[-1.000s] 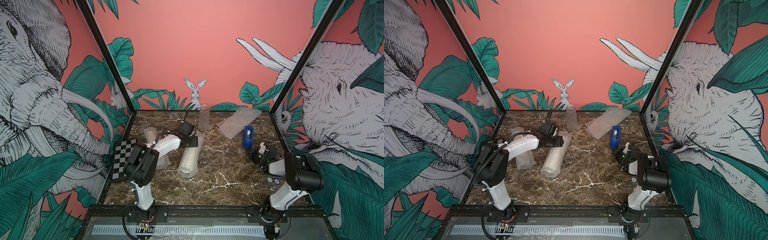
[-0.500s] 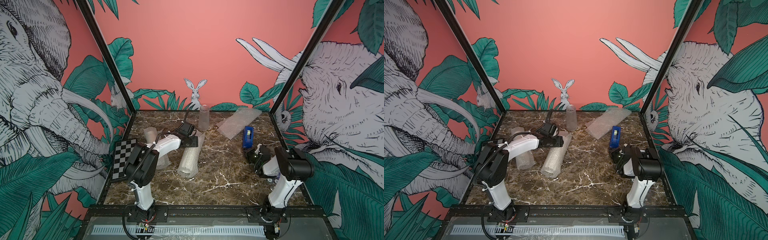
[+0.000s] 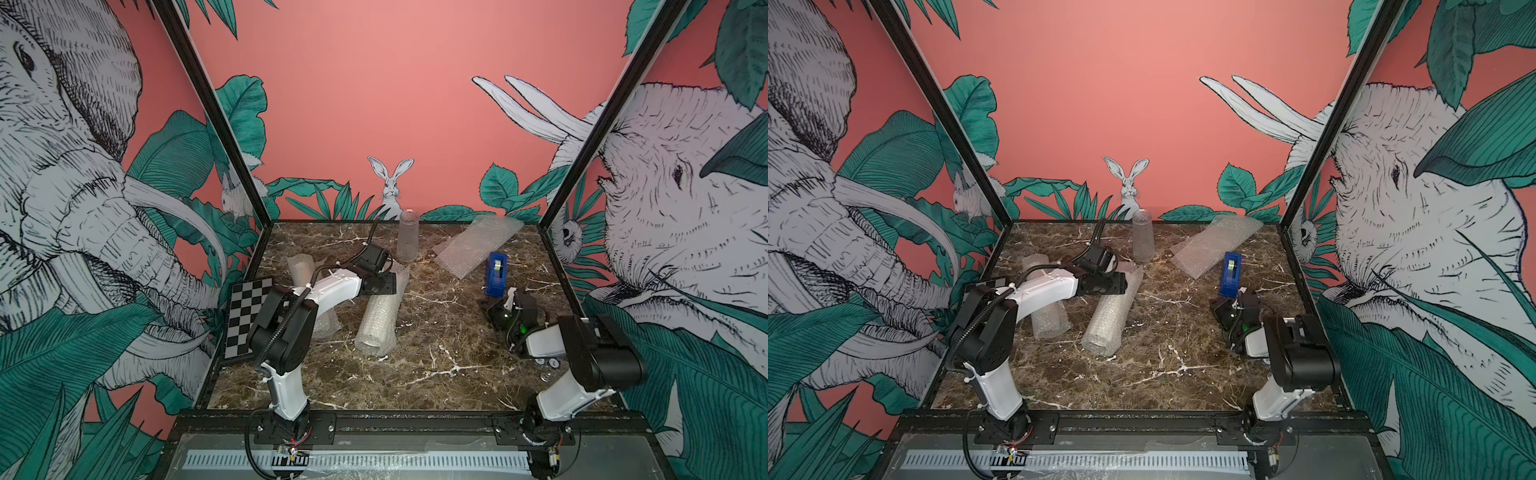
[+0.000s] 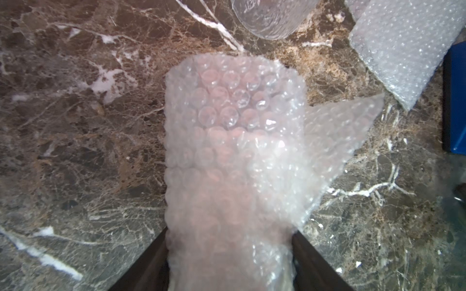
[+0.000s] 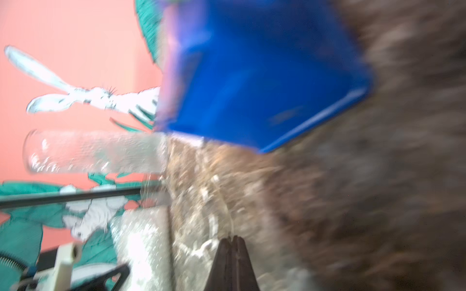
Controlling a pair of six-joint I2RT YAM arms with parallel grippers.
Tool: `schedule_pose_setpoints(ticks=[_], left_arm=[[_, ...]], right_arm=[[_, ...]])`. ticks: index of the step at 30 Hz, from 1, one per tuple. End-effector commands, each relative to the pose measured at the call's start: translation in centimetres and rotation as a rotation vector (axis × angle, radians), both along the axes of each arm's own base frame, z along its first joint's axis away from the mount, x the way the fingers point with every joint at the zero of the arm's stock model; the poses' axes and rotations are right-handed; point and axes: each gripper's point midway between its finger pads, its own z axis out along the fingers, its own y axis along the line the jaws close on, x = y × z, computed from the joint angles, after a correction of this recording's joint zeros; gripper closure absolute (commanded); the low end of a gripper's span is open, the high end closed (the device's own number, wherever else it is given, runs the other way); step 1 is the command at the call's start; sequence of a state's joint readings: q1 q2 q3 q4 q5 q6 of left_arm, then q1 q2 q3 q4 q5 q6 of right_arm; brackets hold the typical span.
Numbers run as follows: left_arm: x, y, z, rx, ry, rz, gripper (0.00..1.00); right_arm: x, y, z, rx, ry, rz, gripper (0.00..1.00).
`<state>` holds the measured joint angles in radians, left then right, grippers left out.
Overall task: Wrap vases in bubble wrap
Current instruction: Tear off the tape using the Tape Cutter, then stick the tape on the bubble wrap.
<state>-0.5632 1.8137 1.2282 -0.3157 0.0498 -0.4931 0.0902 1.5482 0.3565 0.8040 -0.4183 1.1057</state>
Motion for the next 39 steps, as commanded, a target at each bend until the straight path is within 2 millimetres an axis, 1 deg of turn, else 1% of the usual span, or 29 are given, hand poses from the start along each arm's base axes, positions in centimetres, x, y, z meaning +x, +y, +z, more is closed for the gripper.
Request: schedule_pose_setpoints(ticks=[1,2,3,5,8,11,14,17,20,22,26,34,39], left_arm=[[-3.0,0.6,-2.6,0.051,0.134,-0.038,0.31],[-3.0,0.6,-2.7,0.05,0.135,-0.04,0.31],[-3.0,0.5,-2.7,0.049,0.136,-0.042,0.31],[-3.1,0.3,-2.9,0.05,0.139,-0.049,0.31],[-3.2,-0.1,-2.9,0.045,0.138,-0.064,0.31],[-3.4,-0.5,-2.9,0.04,0.137,-0.083,0.31],[-3.5,-0.8,-2.9,0.031,0.138,-0.1,0.31],[-3.7,-1.0,-2.9,0.024,0.141,-0.116,0.31],[-3.8,-1.2,-2.9,0.016,0.138,-0.129,0.31],[-3.8,-1.4,-2.8,0.009,0.135,-0.137,0.31],[-3.9,-1.7,-2.6,-0.007,0.132,-0.151,0.31],[-4.1,-1.8,-2.6,-0.015,0.133,-0.157,0.31],[-4.2,-1.8,-2.6,-0.016,0.132,-0.154,0.31]], right_arm=[[-1.0,4.0,2.8,-0.098,-0.069,0.225,1.0],[-1.4,5.6,3.7,-0.126,-0.097,0.307,1.0],[-1.8,6.9,4.3,-0.151,-0.117,0.376,1.0],[-2.9,10.1,5.6,-0.195,-0.165,0.536,1.0],[-4.9,14.9,6.9,-0.226,-0.235,0.771,1.0],[-6.9,18.8,6.8,-0.309,-0.263,0.96,1.0],[-8.8,21.7,6.6,-0.38,-0.325,1.11,1.0],[-9.9,23.5,6.4,-0.411,-0.386,1.191,1.0],[-10.7,24.7,7.0,-0.392,-0.442,1.237,1.0],[-10.9,25.3,6.2,-0.386,-0.432,1.265,1.0],[-10.1,25.6,5.3,-0.415,-0.417,1.262,1.0],[-8.9,26.7,6.2,-0.397,-0.442,1.239,1.0],[-8.1,27.0,4.6,-0.403,-0.385,1.232,1.0]])
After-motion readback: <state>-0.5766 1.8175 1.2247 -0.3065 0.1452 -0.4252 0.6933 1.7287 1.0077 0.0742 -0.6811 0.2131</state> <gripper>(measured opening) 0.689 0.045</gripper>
